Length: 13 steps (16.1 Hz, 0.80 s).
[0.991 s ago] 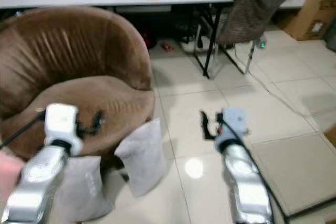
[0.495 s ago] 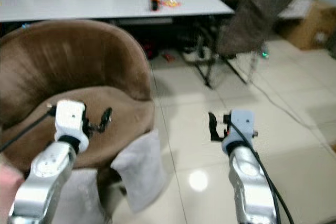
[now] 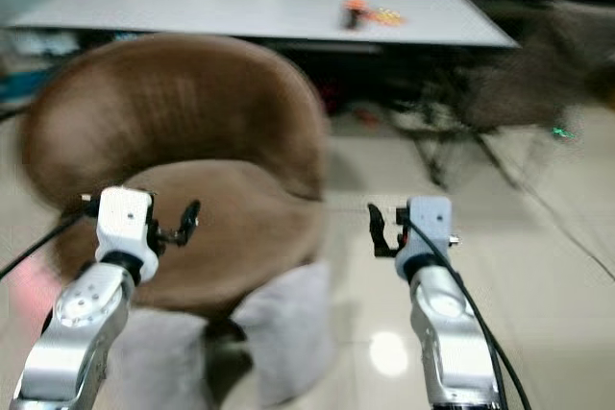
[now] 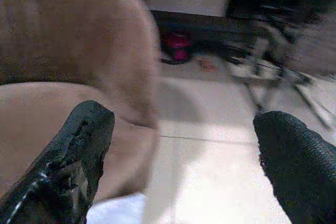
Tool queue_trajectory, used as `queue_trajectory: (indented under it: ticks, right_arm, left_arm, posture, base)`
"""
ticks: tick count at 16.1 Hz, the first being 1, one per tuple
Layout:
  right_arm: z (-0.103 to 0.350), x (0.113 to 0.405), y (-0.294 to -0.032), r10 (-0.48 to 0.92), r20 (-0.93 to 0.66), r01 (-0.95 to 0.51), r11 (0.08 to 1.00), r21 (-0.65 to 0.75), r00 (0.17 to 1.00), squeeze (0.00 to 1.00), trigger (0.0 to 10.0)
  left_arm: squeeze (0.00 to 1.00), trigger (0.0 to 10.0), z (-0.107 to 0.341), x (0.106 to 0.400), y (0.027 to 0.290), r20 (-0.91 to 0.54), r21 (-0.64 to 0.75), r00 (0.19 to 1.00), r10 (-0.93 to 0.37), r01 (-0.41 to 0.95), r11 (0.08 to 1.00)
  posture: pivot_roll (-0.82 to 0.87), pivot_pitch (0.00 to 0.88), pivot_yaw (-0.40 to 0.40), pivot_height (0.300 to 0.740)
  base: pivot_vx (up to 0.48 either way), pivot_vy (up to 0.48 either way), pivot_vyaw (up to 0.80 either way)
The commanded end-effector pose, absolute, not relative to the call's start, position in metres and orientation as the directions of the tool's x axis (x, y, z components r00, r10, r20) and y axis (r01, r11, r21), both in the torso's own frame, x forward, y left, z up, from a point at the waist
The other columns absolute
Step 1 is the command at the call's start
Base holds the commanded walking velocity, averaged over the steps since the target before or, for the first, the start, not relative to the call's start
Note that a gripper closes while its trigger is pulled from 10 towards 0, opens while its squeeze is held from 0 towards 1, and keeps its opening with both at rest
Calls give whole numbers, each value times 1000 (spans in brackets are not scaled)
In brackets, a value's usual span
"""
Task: Move the pillow to the sofa from floor
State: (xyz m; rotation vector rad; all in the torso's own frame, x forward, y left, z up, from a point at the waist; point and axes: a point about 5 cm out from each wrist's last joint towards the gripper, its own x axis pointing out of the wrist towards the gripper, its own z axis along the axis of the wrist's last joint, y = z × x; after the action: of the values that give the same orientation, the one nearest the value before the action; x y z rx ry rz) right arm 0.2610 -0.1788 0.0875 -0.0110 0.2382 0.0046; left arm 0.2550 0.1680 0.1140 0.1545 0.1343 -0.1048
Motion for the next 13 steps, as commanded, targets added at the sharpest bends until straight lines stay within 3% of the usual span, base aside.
queue_trajectory:
  ticks: [1,3,5,10,13]
  right_arm:
    - [91,263,-169,44,-222,-44,999,8,974,0,10000]
    - [89,262,-169,49,-225,-49,999,5,973,0,10000]
    - [87,261,-175,10,-226,-13,1000,-14,974,0,10000]
    - [86,260,-178,-2,-228,-8,999,-44,974,0,10000]
    - [84,257,-177,0,-222,-3,1000,-15,975,0,10000]
  left_arm:
    - [102,10000,114,253,174,-146,163,987,-72,95,982]
    - [90,10000,113,252,173,-148,175,986,-75,100,980]
    - [0,10000,112,253,172,-139,229,988,-68,99,969]
    - [0,10000,112,254,171,-128,256,988,-85,115,960]
    - [0,10000,112,253,172,-123,255,989,-87,116,960]
  posture:
    - [62,0,-26,740]
    - [64,0,-27,740]
    - [62,0,-22,740]
    - [60,0,-19,740]
    - [62,0,-22,740]
  base:
    - [319,0,800]
    - [285,0,800]
    - [0,0,0]
    - [0,0,0]
    - [0,-421,0]
